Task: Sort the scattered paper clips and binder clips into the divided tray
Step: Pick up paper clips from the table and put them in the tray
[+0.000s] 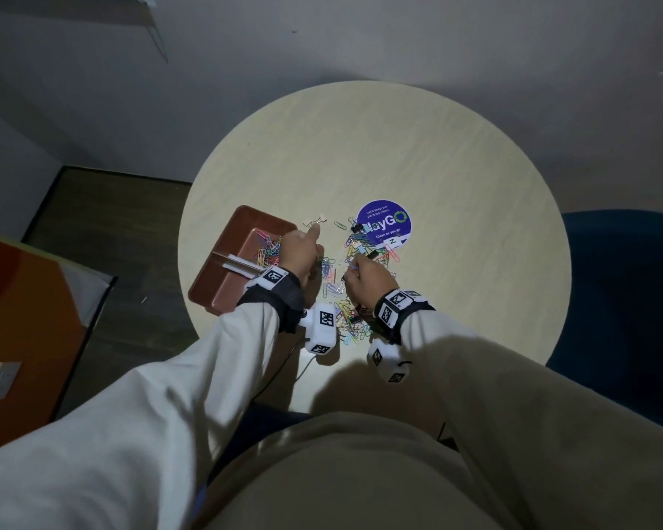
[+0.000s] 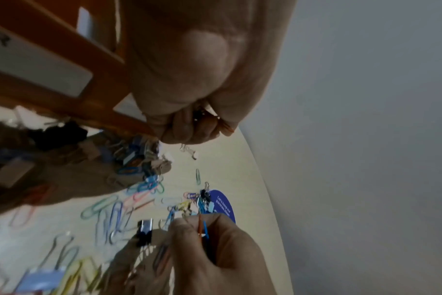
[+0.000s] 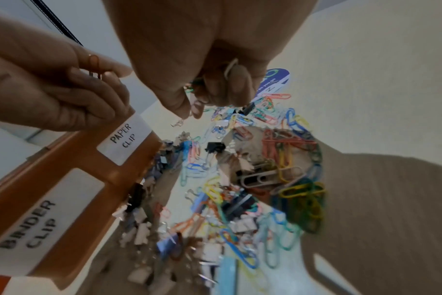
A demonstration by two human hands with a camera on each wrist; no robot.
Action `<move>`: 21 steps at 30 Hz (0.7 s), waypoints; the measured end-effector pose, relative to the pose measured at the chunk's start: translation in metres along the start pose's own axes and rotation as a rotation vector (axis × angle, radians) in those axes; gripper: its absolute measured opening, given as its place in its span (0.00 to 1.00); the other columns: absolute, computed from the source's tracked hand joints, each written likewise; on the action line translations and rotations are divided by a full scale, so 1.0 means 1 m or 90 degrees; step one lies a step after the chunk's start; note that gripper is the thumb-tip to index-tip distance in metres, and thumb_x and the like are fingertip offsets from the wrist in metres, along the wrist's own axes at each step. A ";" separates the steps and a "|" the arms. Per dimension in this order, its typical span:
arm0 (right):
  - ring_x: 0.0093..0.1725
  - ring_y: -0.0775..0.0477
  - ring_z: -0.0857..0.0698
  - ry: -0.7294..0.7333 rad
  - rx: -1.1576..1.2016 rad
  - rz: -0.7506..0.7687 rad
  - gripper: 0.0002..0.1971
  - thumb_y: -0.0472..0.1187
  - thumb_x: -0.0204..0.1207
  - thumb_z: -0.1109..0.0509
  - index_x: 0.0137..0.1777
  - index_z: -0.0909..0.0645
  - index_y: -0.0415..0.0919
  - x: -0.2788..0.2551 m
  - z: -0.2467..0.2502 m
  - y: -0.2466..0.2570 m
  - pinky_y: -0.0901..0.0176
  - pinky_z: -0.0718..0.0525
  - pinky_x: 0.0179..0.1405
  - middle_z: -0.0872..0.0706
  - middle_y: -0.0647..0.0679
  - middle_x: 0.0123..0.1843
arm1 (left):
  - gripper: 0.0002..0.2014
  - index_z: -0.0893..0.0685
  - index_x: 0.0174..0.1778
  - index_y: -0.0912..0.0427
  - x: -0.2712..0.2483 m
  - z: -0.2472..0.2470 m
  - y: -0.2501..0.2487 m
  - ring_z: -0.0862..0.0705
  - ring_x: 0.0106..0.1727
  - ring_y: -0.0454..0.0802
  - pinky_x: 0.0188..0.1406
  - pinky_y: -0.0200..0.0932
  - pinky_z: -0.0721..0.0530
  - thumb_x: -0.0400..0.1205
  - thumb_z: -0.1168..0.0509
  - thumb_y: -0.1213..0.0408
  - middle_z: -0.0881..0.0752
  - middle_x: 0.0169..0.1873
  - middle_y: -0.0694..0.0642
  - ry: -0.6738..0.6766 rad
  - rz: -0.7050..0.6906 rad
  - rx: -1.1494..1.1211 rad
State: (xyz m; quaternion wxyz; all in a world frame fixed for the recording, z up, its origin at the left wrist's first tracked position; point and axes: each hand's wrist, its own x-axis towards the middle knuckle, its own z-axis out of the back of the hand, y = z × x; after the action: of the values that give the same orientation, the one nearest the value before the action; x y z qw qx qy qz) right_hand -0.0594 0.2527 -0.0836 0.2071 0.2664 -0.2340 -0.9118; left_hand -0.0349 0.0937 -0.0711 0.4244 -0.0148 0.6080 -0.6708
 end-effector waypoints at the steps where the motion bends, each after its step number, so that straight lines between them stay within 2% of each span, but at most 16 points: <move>1: 0.48 0.34 0.17 0.013 0.007 0.006 0.07 0.42 0.83 0.39 0.47 0.29 0.39 0.003 0.000 0.005 0.54 0.30 0.38 0.15 0.35 0.48 | 0.24 0.36 0.26 0.54 0.002 0.006 -0.003 0.34 0.27 0.52 0.31 0.45 0.36 0.87 0.37 0.55 0.32 0.23 0.53 -0.008 -0.035 0.035; 5: 0.44 0.40 0.21 0.068 0.032 0.001 0.08 0.43 0.85 0.41 0.46 0.29 0.39 0.018 0.004 0.031 0.55 0.30 0.39 0.16 0.36 0.47 | 0.18 0.31 0.33 0.54 0.010 0.031 -0.021 0.26 0.32 0.51 0.32 0.42 0.29 0.84 0.34 0.53 0.23 0.30 0.52 -0.030 -0.097 0.115; 7: 0.43 0.41 0.22 0.059 0.069 0.002 0.09 0.43 0.84 0.40 0.45 0.28 0.39 0.027 0.008 0.048 0.54 0.30 0.39 0.18 0.40 0.44 | 0.15 0.29 0.34 0.54 0.016 0.047 -0.028 0.23 0.36 0.53 0.37 0.44 0.28 0.84 0.34 0.55 0.21 0.32 0.52 -0.053 -0.099 0.180; 9: 0.40 0.42 0.21 0.052 0.109 0.002 0.09 0.44 0.84 0.40 0.46 0.27 0.39 0.035 0.012 0.068 0.54 0.29 0.37 0.19 0.43 0.42 | 0.13 0.26 0.35 0.58 0.022 0.064 -0.028 0.21 0.41 0.58 0.40 0.44 0.28 0.84 0.35 0.58 0.17 0.37 0.58 -0.080 -0.093 0.270; 11: 0.39 0.43 0.19 0.067 0.127 0.017 0.08 0.43 0.84 0.39 0.50 0.24 0.38 0.043 0.015 0.091 0.55 0.28 0.35 0.17 0.44 0.43 | 0.13 0.22 0.36 0.63 0.028 0.080 -0.026 0.16 0.47 0.63 0.44 0.47 0.25 0.84 0.35 0.60 0.13 0.43 0.66 -0.088 -0.068 0.345; 12: 0.40 0.43 0.19 0.079 0.120 0.031 0.08 0.43 0.84 0.39 0.52 0.23 0.39 0.047 0.015 0.102 0.56 0.27 0.37 0.16 0.44 0.44 | 0.14 0.18 0.37 0.66 0.030 0.086 -0.025 0.15 0.51 0.66 0.47 0.49 0.22 0.84 0.36 0.60 0.12 0.46 0.69 -0.085 -0.053 0.382; 14: 0.48 0.41 0.17 0.093 0.098 0.049 0.09 0.41 0.84 0.39 0.56 0.22 0.37 0.054 0.012 0.121 0.55 0.25 0.43 0.15 0.42 0.51 | 0.15 0.14 0.49 0.73 0.033 0.093 -0.021 0.16 0.57 0.70 0.55 0.54 0.19 0.85 0.36 0.61 0.13 0.54 0.73 -0.070 -0.022 0.444; 15: 0.53 0.39 0.17 0.092 0.091 0.049 0.10 0.39 0.83 0.39 0.58 0.21 0.36 0.057 0.010 0.130 0.54 0.24 0.48 0.14 0.40 0.55 | 0.16 0.14 0.54 0.75 0.034 0.096 -0.020 0.16 0.59 0.70 0.57 0.55 0.19 0.85 0.37 0.62 0.13 0.56 0.73 -0.064 -0.010 0.466; 17: 0.62 0.36 0.18 0.088 0.071 0.034 0.12 0.37 0.82 0.38 0.63 0.20 0.36 0.062 0.005 0.145 0.52 0.21 0.56 0.15 0.38 0.63 | 0.15 0.15 0.57 0.75 0.037 0.100 -0.018 0.17 0.61 0.71 0.57 0.55 0.19 0.85 0.37 0.65 0.14 0.58 0.73 -0.062 0.015 0.485; 19: 0.64 0.35 0.18 0.095 0.049 0.021 0.15 0.39 0.82 0.36 0.66 0.21 0.34 0.064 0.001 0.156 0.52 0.21 0.58 0.16 0.37 0.66 | 0.14 0.15 0.59 0.74 0.039 0.101 -0.017 0.17 0.62 0.70 0.57 0.55 0.19 0.83 0.38 0.69 0.14 0.59 0.72 -0.061 0.034 0.494; 21: 0.64 0.34 0.17 0.109 0.016 0.025 0.16 0.39 0.84 0.37 0.67 0.22 0.33 0.066 -0.004 0.161 0.52 0.21 0.57 0.16 0.35 0.66 | 0.14 0.15 0.61 0.73 0.039 0.098 -0.017 0.17 0.64 0.70 0.58 0.56 0.19 0.83 0.39 0.71 0.15 0.60 0.71 -0.058 0.047 0.503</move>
State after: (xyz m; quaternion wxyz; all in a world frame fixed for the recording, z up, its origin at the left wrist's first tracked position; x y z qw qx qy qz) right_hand -0.0675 0.0891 -0.0258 0.2406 0.3413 -0.2318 -0.8785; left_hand -0.0168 -0.0095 -0.0508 0.4481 0.1418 0.2835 -0.8359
